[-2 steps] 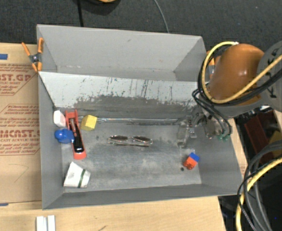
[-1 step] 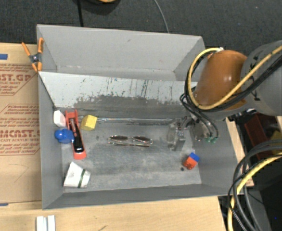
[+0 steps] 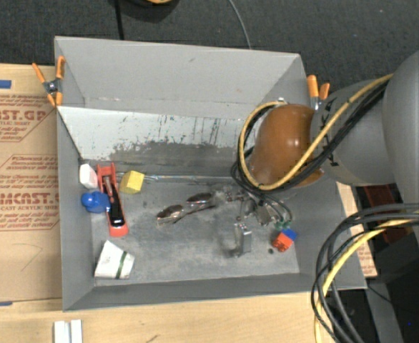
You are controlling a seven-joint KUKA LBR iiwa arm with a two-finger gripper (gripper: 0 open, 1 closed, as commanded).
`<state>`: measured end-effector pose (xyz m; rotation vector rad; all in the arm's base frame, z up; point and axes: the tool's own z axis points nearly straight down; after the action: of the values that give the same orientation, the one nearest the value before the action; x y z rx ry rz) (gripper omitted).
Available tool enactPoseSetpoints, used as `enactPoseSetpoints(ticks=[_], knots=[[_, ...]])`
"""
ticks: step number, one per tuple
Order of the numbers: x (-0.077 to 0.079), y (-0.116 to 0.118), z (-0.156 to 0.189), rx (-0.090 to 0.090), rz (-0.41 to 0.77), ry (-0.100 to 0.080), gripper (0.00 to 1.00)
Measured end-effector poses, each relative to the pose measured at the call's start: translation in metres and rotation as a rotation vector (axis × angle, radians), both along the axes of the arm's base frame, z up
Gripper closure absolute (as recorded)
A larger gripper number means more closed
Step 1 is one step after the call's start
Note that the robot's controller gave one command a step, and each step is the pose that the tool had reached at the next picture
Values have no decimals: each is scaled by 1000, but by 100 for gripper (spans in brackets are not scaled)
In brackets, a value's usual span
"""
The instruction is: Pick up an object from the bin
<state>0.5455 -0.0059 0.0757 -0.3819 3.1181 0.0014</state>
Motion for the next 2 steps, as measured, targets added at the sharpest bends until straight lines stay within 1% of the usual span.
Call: enactPoseSetpoints(ticks=[1, 2], knots=[[1, 0, 1, -1, 0, -2, 0], [6, 35, -3, -1, -28, -3, 0]])
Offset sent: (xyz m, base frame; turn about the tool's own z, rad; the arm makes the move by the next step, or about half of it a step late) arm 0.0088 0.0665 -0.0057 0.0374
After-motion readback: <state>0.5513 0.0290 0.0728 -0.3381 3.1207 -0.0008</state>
